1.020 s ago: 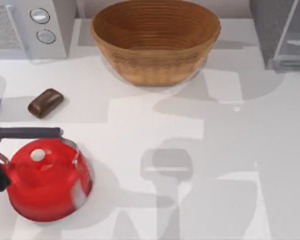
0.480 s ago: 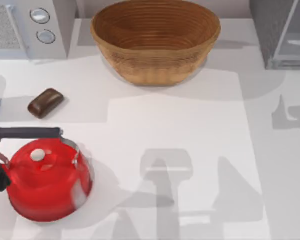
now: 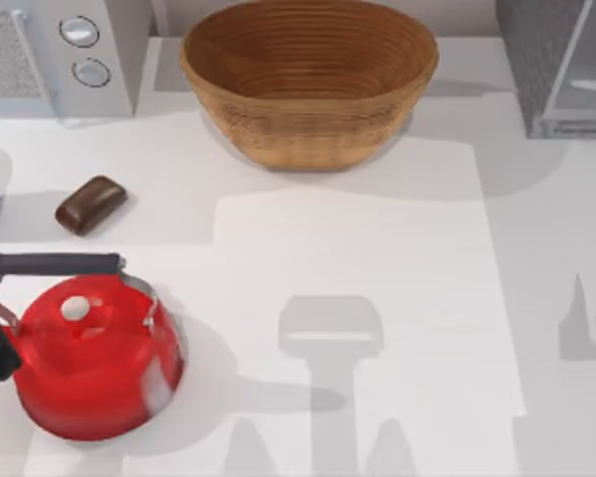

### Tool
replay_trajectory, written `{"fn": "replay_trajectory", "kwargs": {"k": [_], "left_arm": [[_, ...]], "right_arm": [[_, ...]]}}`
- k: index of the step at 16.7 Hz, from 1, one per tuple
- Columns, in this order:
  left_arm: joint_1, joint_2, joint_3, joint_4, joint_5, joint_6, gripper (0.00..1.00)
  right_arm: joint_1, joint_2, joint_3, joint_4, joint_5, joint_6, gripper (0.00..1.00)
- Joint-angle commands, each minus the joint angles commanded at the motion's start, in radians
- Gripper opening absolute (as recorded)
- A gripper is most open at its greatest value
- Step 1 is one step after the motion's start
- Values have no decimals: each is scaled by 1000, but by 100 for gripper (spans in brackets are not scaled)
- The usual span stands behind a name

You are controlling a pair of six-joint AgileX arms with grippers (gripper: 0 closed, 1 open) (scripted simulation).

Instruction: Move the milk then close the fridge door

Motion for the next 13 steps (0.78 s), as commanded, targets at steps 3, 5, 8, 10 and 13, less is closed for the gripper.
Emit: {"fn": "replay_trajectory", "kwargs": {"k": [3,5,8,10,13], "left_arm": [[0,0,0,0,0,0,100],[0,0,0,0,0,0,100],[0,0,0,0,0,0,100],[0,0,0,0,0,0,100],[0,0,0,0,0,0,100]], "right_arm": [[6,-119,-78,-42,20,3,100],[6,-147,-98,-53,26,3,100],[6,-147,-98,-53,26,3,100],[5,-143,-95,-52,24,3,100],[7,-169,-74,-85,22,3,100]]}}
